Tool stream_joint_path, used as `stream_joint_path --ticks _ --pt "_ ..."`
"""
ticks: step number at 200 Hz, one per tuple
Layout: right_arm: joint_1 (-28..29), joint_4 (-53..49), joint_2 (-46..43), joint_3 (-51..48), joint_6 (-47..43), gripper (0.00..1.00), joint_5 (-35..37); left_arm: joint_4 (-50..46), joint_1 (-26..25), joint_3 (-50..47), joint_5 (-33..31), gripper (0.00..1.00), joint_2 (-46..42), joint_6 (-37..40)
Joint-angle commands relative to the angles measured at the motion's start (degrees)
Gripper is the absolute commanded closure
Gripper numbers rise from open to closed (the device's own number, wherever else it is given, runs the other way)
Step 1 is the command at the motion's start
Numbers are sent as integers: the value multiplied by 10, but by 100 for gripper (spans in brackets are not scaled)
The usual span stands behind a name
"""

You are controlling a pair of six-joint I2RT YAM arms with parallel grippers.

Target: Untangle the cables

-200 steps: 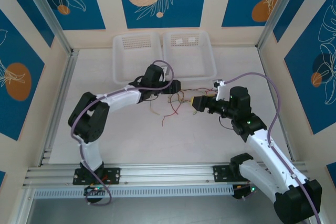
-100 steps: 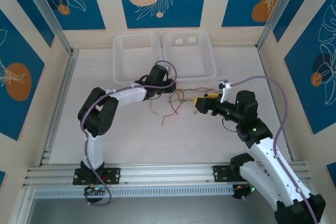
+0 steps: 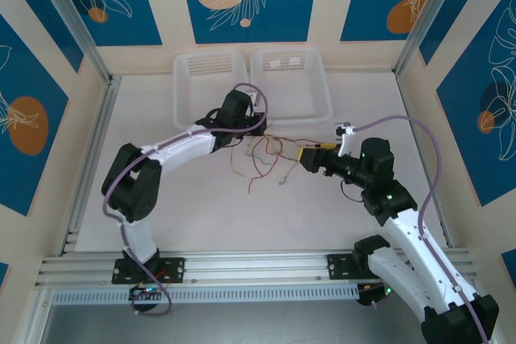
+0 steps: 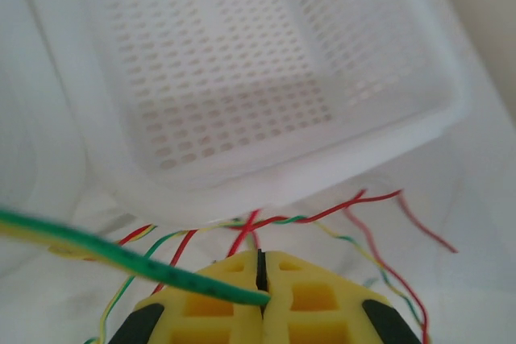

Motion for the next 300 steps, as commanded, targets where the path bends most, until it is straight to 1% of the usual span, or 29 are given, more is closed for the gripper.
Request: stream_joint_path --ticks 1,15,30,39,55,72,107,124,141,155,177,216,234,243,254,264,270,273,280,290,300 --pt "-11 -16 31 11 39 17 31 26 -18 -41 39 100 -84 30" --pt "-24 -2 66 16 72 21 17 72 -23 -84 72 100 -133 41" --pt "-35 34 107 22 98 24 -40 121 -24 -134 101 100 -177 52" --pt "-35 60 127 25 107 25 -69 143 -25 -158 116 100 -197 65" --pt "-32 98 146 27 127 25 -91 174 -25 -195 139 100 -218 82" --pt "-32 121 147 29 134 24 -103 196 -25 -221 144 100 -230 91" --pt "-19 146 125 31 126 24 -139 189 -25 -222 134 100 -233 104" --pt "5 143 128 38 111 24 -134 199 -26 -225 138 100 -235 106" --pt "28 145 157 44 113 24 -101 209 -26 -226 143 100 -237 105" --pt "36 160 192 47 128 24 -82 212 -26 -226 150 100 -238 105" --pt "45 218 239 52 149 25 -72 222 -30 -234 158 100 -244 106" --pt "77 240 309 114 138 27 -77 221 -35 -243 154 100 -254 108" --pt "90 241 338 134 140 34 -66 223 -38 -242 154 100 -254 110" --pt "96 244 350 139 142 38 -54 223 -39 -241 155 100 -255 111" --pt "98 242 368 143 147 50 -31 230 -41 -244 153 100 -259 111" --pt "97 241 386 151 154 66 -30 235 -42 -248 148 100 -263 110" --pt "96 244 396 155 155 78 -35 236 -43 -248 145 100 -265 110" --pt "96 247 399 157 155 82 -37 235 -42 -249 145 100 -266 111" --pt "96 256 406 158 157 87 -37 233 -43 -249 145 100 -267 112" --pt "97 263 410 158 160 90 -33 234 -43 -252 148 100 -271 112" --pt "96 260 410 161 161 95 -25 230 -44 -252 150 100 -272 113"
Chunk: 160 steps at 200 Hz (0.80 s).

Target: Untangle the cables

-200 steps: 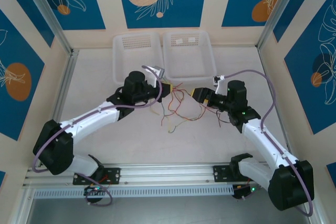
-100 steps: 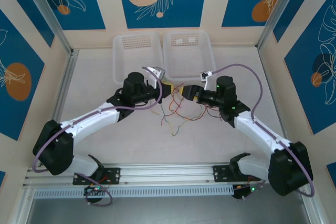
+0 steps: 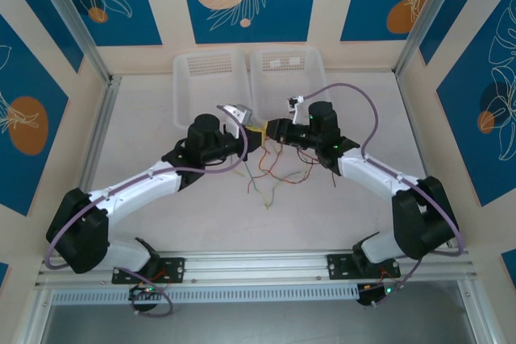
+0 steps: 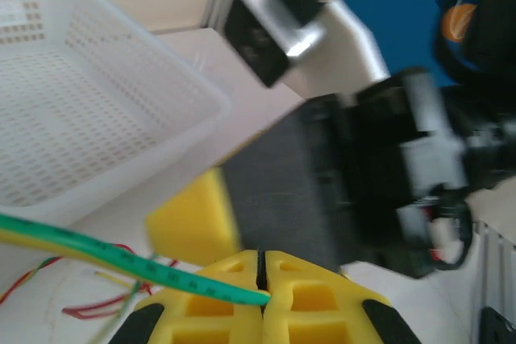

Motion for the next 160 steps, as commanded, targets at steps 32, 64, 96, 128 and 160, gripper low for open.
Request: stream_joint_path --ticks 32,64,96,128,160 --pt "-5 -29 -18 23 -4 100 88 36 -9 -22 26 100 -38 9" --pt "-43 -46 -49 9 5 100 109 21 -9 -24 33 100 -37 16" --pt "-89 -68 -101 -11 10 100 130 19 -9 -37 26 100 -47 24" --pt "-135 -102 -154 -24 6 100 133 -15 -9 -37 8 100 -46 42" --pt "-181 -145 -208 -34 2 100 133 -33 -7 -55 -62 100 -63 51"
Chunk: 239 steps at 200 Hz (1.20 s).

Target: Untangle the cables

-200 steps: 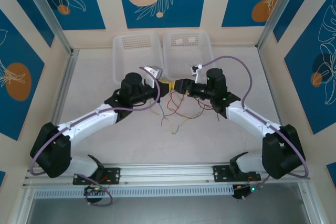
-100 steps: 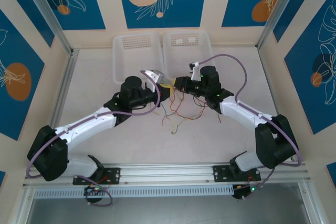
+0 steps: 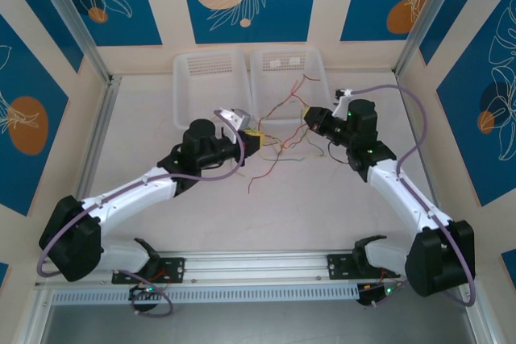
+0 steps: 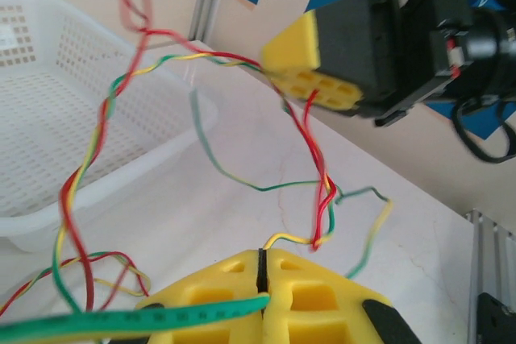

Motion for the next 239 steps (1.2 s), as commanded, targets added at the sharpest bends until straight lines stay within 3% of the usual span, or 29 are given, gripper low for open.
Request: stream_joint_path --ticks 1,41,102,136,239 --pt "-42 -33 -44 -12 -5 100 44 -46 -3 -21 -54 100 -24 23" --pt "-83 -101 -120 -37 -16 100 47 -90 14 -23 -121 100 -50 23" --pt "-208 -178 -189 -80 -14 100 27 -145 62 -15 -137 100 -95 25" --pt "-272 -200 -193 -79 -11 100 -5 -167 85 -19 -156 100 -127 32" --pt "-367 -248 -188 -66 -17 100 -40 -222 195 -63 -203 100 -166 -1"
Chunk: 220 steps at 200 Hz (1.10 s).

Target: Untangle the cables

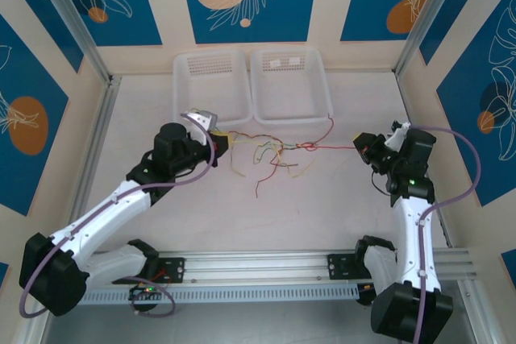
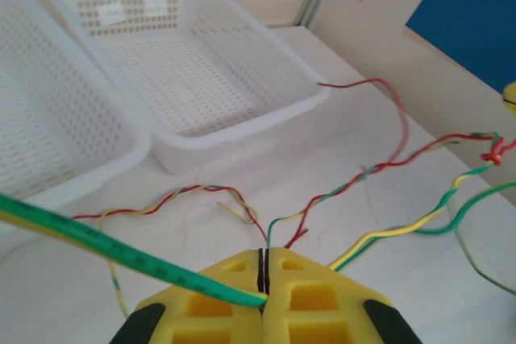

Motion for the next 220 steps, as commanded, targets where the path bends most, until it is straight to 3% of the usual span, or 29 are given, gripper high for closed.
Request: stream_joint_path --ticks 1,79,115,128,147,172,220 --pt "-69 -7 0 12 -21 100 117 -72 88 -18 -158 100 -31 1" --pt "-113 -24 15 26 -28 100 88 -123 175 -38 -200 100 -46 -23" --pt "-86 27 23 16 -20 100 29 -89 183 -43 -113 100 -40 -8" --pt "-51 53 32 16 -34 100 -8 -63 181 -46 -57 100 -37 -5" --pt "52 59 53 37 -97 100 -37 -25 174 -51 2 100 -34 -5" --pt "222 -1 117 96 -199 70 -23 -15 155 -41 39 100 -23 8" --pt "397 3 228 129 -269 54 20 -8 100 -20 40 100 1 34"
